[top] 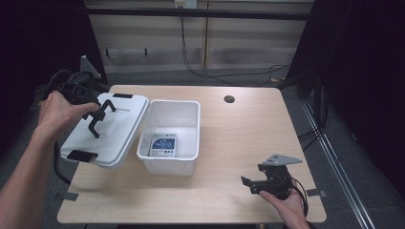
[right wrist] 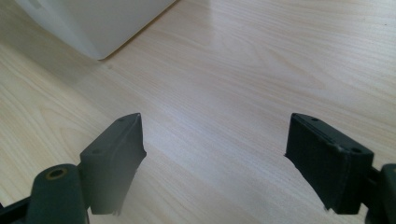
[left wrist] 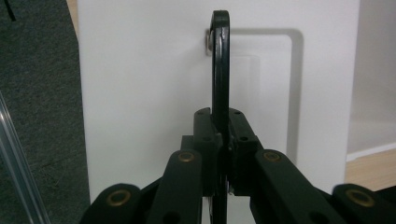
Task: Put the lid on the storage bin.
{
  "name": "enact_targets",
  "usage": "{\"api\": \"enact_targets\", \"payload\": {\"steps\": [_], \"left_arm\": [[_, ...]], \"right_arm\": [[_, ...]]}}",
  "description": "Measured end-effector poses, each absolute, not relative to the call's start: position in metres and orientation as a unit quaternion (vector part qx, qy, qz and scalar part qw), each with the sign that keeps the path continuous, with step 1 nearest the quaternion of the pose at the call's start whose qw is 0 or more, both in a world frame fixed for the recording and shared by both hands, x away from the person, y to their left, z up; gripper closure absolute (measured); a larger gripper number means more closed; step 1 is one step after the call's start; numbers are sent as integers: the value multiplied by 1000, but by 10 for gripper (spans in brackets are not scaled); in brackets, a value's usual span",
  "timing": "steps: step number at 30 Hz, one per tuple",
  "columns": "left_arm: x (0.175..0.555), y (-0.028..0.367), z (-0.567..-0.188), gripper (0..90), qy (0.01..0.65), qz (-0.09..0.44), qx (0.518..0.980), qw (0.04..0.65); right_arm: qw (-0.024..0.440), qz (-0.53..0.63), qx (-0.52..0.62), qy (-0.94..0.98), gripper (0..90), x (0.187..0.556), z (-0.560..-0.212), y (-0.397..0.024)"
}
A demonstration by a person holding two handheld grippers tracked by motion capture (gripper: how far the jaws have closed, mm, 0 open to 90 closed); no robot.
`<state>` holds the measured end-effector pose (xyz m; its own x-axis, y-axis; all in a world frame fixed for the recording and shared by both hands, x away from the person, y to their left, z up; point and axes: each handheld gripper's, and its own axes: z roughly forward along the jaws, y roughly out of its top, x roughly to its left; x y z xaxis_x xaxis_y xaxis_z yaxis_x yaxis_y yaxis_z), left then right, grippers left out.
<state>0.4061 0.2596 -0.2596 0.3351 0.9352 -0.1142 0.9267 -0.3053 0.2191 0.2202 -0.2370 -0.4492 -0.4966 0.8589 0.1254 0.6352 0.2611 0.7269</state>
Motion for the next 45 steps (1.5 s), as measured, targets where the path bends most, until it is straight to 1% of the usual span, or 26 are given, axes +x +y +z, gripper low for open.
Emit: {"api": "enact_targets", "payload": {"steps": [12, 16, 20, 26, 33, 41, 45], "left_arm": [[405, 227, -247, 849, 547, 13, 827, 128], [406, 216, -247, 849, 542, 18, 829, 135], [407, 207, -250, 849, 538, 7, 833, 130], [409, 192, -253, 849, 537, 7, 835, 122], [412, 176, -258, 849, 545, -5, 829, 130], [412, 157, -261, 849, 562, 4, 817, 131], [413, 151, -263, 849, 576, -5, 806, 132]], "right_arm": [[149, 372, 477, 782, 183, 220, -449, -236], [148, 372, 478, 782, 183, 220, -449, -236], [147, 370, 475, 785, 182, 220, -450, -235], [147, 371, 475, 785, 181, 220, -450, -236], [145, 370, 476, 784, 180, 220, -450, -235], [145, 370, 474, 785, 179, 220, -450, -235], [145, 368, 475, 786, 178, 221, -450, -235]]}}
